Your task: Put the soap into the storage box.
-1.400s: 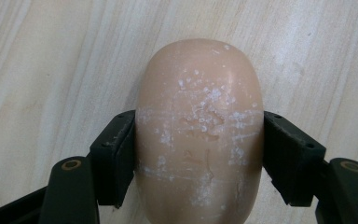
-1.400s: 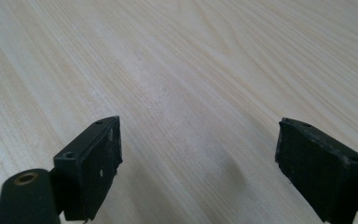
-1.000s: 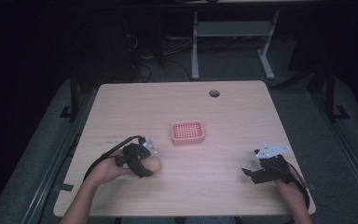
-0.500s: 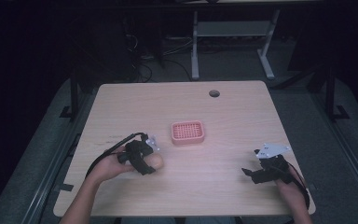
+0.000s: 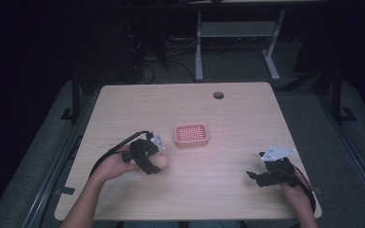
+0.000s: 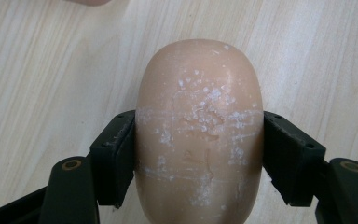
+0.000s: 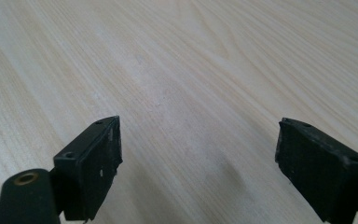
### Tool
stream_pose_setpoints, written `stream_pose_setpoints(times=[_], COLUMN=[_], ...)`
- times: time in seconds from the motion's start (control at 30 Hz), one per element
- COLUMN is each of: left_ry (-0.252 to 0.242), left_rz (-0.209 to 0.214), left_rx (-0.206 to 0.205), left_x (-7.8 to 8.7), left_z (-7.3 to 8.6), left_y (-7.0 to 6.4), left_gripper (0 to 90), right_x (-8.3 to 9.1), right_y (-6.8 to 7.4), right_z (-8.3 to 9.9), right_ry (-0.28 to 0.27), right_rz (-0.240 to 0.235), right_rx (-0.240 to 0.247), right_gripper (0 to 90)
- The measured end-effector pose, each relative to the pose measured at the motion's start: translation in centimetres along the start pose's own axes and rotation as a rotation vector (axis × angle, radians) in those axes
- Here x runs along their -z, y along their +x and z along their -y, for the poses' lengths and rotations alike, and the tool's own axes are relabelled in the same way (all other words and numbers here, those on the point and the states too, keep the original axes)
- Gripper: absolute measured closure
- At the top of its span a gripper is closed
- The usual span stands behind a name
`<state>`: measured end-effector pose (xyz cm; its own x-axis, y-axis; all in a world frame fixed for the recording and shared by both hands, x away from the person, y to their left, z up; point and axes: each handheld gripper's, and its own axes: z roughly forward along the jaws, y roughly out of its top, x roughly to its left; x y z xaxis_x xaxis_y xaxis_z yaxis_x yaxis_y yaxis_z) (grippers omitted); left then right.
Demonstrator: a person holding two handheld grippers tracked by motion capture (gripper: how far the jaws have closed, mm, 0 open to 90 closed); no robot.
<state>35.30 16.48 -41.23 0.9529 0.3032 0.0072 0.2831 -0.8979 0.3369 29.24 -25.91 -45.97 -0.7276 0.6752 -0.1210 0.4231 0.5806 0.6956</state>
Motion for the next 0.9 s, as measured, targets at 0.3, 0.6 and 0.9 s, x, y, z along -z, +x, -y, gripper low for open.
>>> stream_pose_setpoints(times=[0.3,0.6,0.9], left_ry=[0.001,0.004,0.014], left_rz=[-0.001,0.001,-0.003], left_rx=[-0.017,-0.020,-0.034], left_x=[0.3,0.3,0.6], left_z=[-1.0,-2.0,-3.2], left_y=[0.3,0.9,1.5], left_gripper=[32.1,32.1,32.0], right_x=[0.0,0.0,0.0], right_y=[0.0,-0.1,-0.1], right_z=[0.0,0.0,0.1], right_ry=[-0.003,-0.002,-0.007], right_rz=[-0.001,-0.005,-0.006], right_rx=[-0.006,-0.007,-0.011], right_gripper=[14.0,14.0,14.0])
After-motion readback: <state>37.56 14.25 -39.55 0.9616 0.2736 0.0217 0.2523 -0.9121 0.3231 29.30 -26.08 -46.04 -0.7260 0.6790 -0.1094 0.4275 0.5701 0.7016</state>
